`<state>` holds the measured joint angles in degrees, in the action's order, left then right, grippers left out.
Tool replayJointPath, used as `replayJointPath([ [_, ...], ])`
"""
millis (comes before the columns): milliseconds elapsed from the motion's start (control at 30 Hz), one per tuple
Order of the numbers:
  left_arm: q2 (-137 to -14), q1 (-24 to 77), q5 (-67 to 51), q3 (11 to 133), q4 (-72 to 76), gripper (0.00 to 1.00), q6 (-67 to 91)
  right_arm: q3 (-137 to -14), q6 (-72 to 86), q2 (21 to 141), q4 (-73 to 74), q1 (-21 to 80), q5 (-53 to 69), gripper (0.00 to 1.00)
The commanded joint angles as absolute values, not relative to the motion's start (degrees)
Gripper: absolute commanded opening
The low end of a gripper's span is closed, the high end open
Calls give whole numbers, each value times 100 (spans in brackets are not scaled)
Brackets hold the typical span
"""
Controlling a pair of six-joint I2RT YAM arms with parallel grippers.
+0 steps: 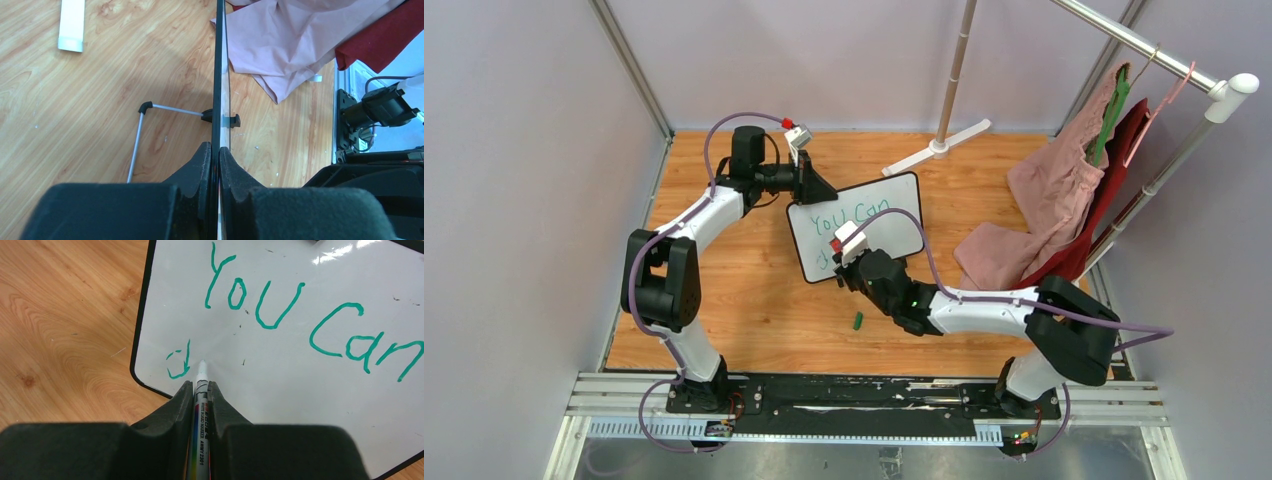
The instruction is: Write a sentence on the whiteboard
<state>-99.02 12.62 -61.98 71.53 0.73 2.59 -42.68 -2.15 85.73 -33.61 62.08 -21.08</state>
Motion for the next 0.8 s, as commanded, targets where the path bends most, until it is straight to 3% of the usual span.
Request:
replayJointPath([
  [0,-9761,1318,-6100,7040,-21,0,267,-4386,-195,8702,-3577,6152,-2146,0],
  [767,-9732,1336,-6077,7019,-27,0,264,-4559,-83,9097,-3514,6141,-2103,0],
])
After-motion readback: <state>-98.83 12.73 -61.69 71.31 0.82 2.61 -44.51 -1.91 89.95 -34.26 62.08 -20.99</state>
